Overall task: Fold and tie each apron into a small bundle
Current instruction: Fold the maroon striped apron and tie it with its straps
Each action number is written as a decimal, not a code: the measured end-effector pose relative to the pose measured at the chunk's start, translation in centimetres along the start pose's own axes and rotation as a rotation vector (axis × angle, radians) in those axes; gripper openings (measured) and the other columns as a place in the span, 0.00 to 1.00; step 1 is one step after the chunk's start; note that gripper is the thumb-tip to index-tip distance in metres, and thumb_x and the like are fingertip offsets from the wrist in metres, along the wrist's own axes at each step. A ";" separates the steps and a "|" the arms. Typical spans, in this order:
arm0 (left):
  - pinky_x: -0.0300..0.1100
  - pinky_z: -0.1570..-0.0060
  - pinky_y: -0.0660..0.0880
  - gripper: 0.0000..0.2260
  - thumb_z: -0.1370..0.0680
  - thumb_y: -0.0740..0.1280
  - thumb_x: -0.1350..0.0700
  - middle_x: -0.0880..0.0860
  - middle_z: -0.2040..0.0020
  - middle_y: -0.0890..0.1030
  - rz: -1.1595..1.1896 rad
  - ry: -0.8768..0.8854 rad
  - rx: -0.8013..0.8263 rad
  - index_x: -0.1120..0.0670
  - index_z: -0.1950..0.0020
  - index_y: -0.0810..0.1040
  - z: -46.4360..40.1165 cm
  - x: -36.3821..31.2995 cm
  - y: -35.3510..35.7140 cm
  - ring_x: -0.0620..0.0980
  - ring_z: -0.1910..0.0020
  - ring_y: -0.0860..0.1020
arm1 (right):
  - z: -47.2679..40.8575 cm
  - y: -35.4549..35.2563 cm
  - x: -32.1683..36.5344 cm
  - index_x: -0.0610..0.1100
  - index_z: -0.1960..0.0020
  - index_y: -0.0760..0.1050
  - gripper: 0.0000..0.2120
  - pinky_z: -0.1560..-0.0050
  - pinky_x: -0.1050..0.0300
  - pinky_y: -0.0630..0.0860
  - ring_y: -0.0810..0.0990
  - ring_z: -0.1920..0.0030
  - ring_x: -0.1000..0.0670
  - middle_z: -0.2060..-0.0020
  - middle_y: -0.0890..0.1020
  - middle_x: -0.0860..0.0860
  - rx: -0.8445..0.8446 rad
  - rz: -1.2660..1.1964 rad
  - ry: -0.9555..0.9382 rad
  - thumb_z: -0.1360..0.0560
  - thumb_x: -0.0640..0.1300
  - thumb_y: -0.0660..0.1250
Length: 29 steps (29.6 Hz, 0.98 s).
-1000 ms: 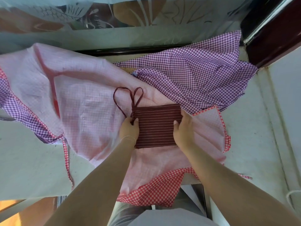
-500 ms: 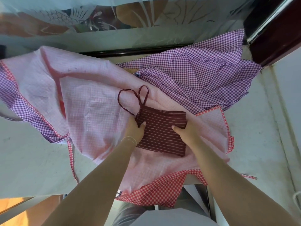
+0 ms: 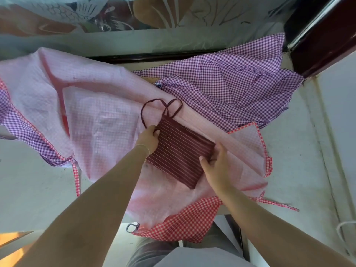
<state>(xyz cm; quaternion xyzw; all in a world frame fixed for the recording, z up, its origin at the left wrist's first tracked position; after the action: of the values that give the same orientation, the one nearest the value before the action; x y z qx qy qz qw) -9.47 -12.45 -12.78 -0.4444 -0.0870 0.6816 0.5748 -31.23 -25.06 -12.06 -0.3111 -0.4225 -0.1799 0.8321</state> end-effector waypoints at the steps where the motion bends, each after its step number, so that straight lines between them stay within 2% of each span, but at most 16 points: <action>1: 0.45 0.50 0.68 0.14 0.16 0.54 0.55 0.60 0.41 0.77 0.069 -0.031 -0.026 0.59 0.35 0.71 0.4 0.5 -0.2 0.57 0.48 0.75 | -0.3 -0.3 0.6 0.45 0.26 0.56 0.30 0.49 0.62 0.78 0.78 0.52 0.62 0.48 0.76 0.54 -0.048 -0.024 -0.031 0.23 0.42 0.66; 2: 0.45 0.47 0.67 0.14 0.17 0.54 0.56 0.60 0.39 0.76 0.117 -0.060 -0.064 0.60 0.34 0.70 1.0 1.0 -0.1 0.59 0.44 0.75 | -0.6 -0.7 1.1 0.45 0.26 0.57 0.29 0.52 0.62 0.78 0.78 0.53 0.61 0.49 0.76 0.54 -0.118 0.000 -0.066 0.22 0.41 0.65; 4: 0.46 0.46 0.67 0.13 0.18 0.56 0.58 0.58 0.37 0.76 0.182 -0.106 -0.150 0.59 0.33 0.68 2.3 1.8 0.4 0.60 0.40 0.74 | -0.8 -1.8 2.2 0.46 0.29 0.62 0.24 0.55 0.59 0.79 0.77 0.51 0.56 0.43 0.74 0.51 -0.268 0.221 -0.174 0.23 0.39 0.65; 5: 0.47 0.47 0.68 0.13 0.18 0.57 0.59 0.57 0.37 0.75 0.215 -0.120 -0.177 0.57 0.33 0.67 2.9 2.1 0.9 0.59 0.41 0.75 | -0.6 -1.6 2.7 0.45 0.32 0.66 0.21 0.53 0.57 0.79 0.76 0.49 0.53 0.41 0.73 0.48 -0.272 0.365 -0.328 0.23 0.38 0.65; 7: 0.50 0.50 0.73 0.15 0.21 0.60 0.60 0.56 0.35 0.72 0.102 -0.029 -0.323 0.56 0.34 0.67 4.3 2.4 1.2 0.59 0.43 0.74 | 0.7 0.6 3.0 0.44 0.35 0.71 0.18 0.45 0.51 0.77 0.75 0.43 0.50 0.42 0.76 0.48 -0.044 0.644 -0.728 0.25 0.39 0.66; 8: 0.53 0.50 0.74 0.16 0.22 0.62 0.61 0.57 0.36 0.72 -0.095 0.126 -0.452 0.57 0.35 0.68 4.9 2.0 1.0 0.60 0.43 0.74 | 1.4 2.0 2.5 0.45 0.34 0.71 0.19 0.40 0.49 0.74 0.74 0.40 0.49 0.41 0.77 0.49 0.101 0.760 -0.856 0.25 0.41 0.65; 10: 0.54 0.50 0.75 0.15 0.24 0.62 0.60 0.57 0.40 0.74 -0.403 0.559 -0.601 0.55 0.37 0.72 6.0 0.8 2.2 0.59 0.45 0.75 | 1.7 3.7 0.9 0.47 0.31 0.67 0.24 0.31 0.46 0.67 0.71 0.33 0.48 0.36 0.75 0.50 0.281 0.922 -0.865 0.25 0.49 0.64; 12: 0.52 0.47 0.75 0.15 0.24 0.61 0.56 0.54 0.40 0.76 -0.589 0.932 -0.405 0.54 0.38 0.74 7.1 0.7 5.2 0.57 0.44 0.76 | 1.2 4.2 -0.2 0.45 0.29 0.64 0.29 0.27 0.46 0.58 0.67 0.29 0.47 0.32 0.72 0.49 0.357 1.018 -0.753 0.26 0.55 0.63; 13: 0.53 0.44 0.75 0.17 0.24 0.61 0.52 0.54 0.38 0.76 -0.672 0.992 -0.270 0.54 0.36 0.73 7.5 1.2 6.5 0.57 0.41 0.76 | 1.0 4.2 -0.4 0.43 0.27 0.63 0.31 0.26 0.46 0.54 0.64 0.27 0.48 0.30 0.70 0.48 0.390 1.058 -0.726 0.26 0.56 0.61; 15: 0.56 0.35 0.68 0.29 0.25 0.59 0.41 0.54 0.30 0.71 -0.831 0.891 -0.051 0.54 0.28 0.66 7.2 3.2 7.4 0.58 0.32 0.70 | 0.4 4.1 -0.9 0.43 0.24 0.56 0.33 0.24 0.49 0.47 0.56 0.24 0.50 0.24 0.61 0.48 0.459 1.071 -0.694 0.25 0.53 0.60; 17: 0.57 0.32 0.63 0.35 0.27 0.57 0.36 0.54 0.25 0.63 -0.921 0.795 0.038 0.53 0.24 0.60 6.4 4.7 6.6 0.59 0.27 0.63 | -0.2 3.6 -1.2 0.45 0.22 0.49 0.35 0.25 0.53 0.41 0.47 0.23 0.52 0.22 0.51 0.51 0.500 1.034 -0.649 0.24 0.48 0.61; 20: 0.55 0.34 0.67 0.31 0.28 0.62 0.47 0.54 0.25 0.63 -0.798 0.685 0.027 0.53 0.25 0.63 5.5 5.4 4.0 0.56 0.28 0.65 | -0.7 3.1 -1.2 0.47 0.22 0.47 0.37 0.24 0.56 0.41 0.43 0.23 0.55 0.22 0.48 0.53 0.517 0.988 -0.629 0.23 0.45 0.64; 23: 0.55 0.37 0.73 0.32 0.31 0.71 0.60 0.53 0.26 0.65 -0.683 0.651 0.019 0.55 0.28 0.67 4.7 6.5 2.4 0.55 0.30 0.70 | -1.0 1.9 -0.6 0.48 0.23 0.56 0.33 0.25 0.54 0.56 0.56 0.24 0.53 0.23 0.57 0.52 0.498 0.847 -0.568 0.25 0.41 0.65; 25: 0.50 0.44 0.77 0.29 0.29 0.68 0.63 0.51 0.29 0.71 -0.538 0.585 0.008 0.51 0.29 0.69 4.3 6.4 1.2 0.55 0.38 0.76 | -1.3 0.6 -0.3 0.48 0.27 0.61 0.27 0.33 0.54 0.68 0.70 0.32 0.48 0.27 0.66 0.50 0.435 0.768 -0.506 0.24 0.43 0.64; 27: 0.45 0.48 0.76 0.24 0.25 0.65 0.62 0.50 0.41 0.80 -0.335 0.415 -0.027 0.46 0.31 0.71 3.8 5.8 0.0 0.55 0.49 0.80 | -1.8 -0.3 0.2 0.45 0.29 0.65 0.22 0.44 0.56 0.72 0.78 0.41 0.45 0.35 0.75 0.47 0.340 0.695 -0.447 0.23 0.44 0.63; 29: 0.44 0.49 0.75 0.16 0.23 0.64 0.60 0.47 0.53 0.80 -0.177 0.283 -0.052 0.45 0.38 0.76 3.3 4.8 -0.7 0.53 0.55 0.79 | -2.5 -0.4 0.8 0.43 0.32 0.67 0.19 0.51 0.59 0.71 0.80 0.49 0.45 0.43 0.80 0.46 0.243 0.640 -0.378 0.21 0.45 0.63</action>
<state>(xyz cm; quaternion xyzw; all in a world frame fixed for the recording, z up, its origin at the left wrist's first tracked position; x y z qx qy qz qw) -11.02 -6.80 -12.86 -0.5413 -0.0617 0.5564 0.6274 -29.49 -27.06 -12.42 -0.3539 -0.4683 0.2007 0.7843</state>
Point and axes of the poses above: each hand's wrist, its own z-axis away from the middle knuckle, its own y-axis out of the palm, x = y × z, the point moved 4 cm from there along -z, towards the middle knuckle
